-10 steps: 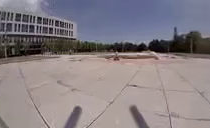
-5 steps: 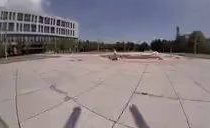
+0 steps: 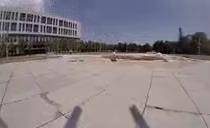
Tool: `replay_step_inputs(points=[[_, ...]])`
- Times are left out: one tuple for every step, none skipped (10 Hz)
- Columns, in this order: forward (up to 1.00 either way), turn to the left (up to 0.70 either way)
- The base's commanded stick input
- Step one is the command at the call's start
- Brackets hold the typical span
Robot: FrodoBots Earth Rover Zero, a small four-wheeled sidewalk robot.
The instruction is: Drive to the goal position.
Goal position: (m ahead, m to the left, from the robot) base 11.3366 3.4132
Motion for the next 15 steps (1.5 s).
replay_step_inputs(points=[[0.0,0.0],[0.0,0.0],[0.0,0.0],[0.0,0.0],[0.0,0.0],[0.39,0.01],[0.7,0.02],[0.7,0.02],[0.7,0.02],[0.7,0.02],[0.7,0.02],[0.7,0.02],[0.7,0.02],[0.7,0.02],[0.7,0.02]])
